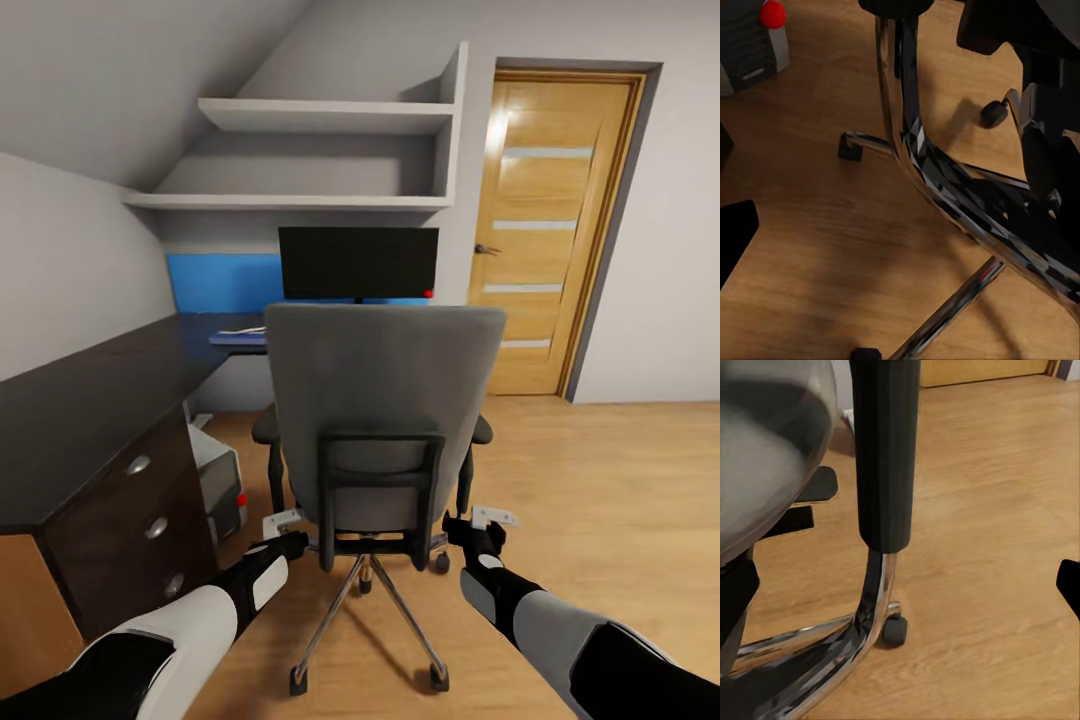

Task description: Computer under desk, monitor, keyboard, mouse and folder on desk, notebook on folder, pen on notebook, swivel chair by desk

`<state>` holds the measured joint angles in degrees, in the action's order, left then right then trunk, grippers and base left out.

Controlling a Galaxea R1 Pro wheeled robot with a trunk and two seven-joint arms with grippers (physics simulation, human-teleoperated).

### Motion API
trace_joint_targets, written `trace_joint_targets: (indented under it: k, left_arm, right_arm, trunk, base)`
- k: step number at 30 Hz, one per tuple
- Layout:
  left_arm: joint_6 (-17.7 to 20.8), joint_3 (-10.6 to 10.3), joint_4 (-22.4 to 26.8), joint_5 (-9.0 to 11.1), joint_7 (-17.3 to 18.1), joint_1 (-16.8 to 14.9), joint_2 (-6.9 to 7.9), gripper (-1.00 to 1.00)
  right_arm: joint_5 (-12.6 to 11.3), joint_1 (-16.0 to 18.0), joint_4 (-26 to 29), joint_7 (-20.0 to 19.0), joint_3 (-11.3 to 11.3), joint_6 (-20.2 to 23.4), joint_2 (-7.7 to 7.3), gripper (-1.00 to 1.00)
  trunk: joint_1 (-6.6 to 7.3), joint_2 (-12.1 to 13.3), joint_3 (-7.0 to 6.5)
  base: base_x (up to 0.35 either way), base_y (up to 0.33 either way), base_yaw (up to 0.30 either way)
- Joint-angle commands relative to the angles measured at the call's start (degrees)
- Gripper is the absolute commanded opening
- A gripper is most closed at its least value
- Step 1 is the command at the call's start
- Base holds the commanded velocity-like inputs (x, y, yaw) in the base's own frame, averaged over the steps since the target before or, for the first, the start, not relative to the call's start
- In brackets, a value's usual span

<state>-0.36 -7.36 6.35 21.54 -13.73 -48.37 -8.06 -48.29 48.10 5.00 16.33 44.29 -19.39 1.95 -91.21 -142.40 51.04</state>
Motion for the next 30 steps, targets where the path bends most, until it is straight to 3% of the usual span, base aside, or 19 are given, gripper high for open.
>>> trace_joint_targets:
  k: [1, 12, 30]
  left_arm:
    - [0.01, -1.00, 0.07, 0.46, -0.24, -0.06, -0.03, 1.00]
    - [0.00, -0.99, 0.07, 0.52, -0.24, -0.06, -0.03, 1.00]
    - [0.09, -0.99, 0.07, 0.48, -0.23, -0.06, -0.03, 1.00]
  right_arm:
    - [0.39, 0.03, 0.87, 0.02, 1.50, 0.23, 0.01, 1.00]
    - [0.39, 0.01, 0.86, 0.02, 1.47, 0.23, 0.00, 1.00]
    - [0.42, -0.02, 0.89, 0.02, 1.41, 0.23, -0.02, 1.00]
  trunk:
    - [-0.01, -0.03, 0.07]
    - [-0.01, -0.03, 0.45]
    - [-0.01, -0.03, 0.48]
  base:
    - [0.328, -0.063, 0.164]
    - [0.328, -0.008, 0.214]
    - [0.328, -0.039, 0.012]
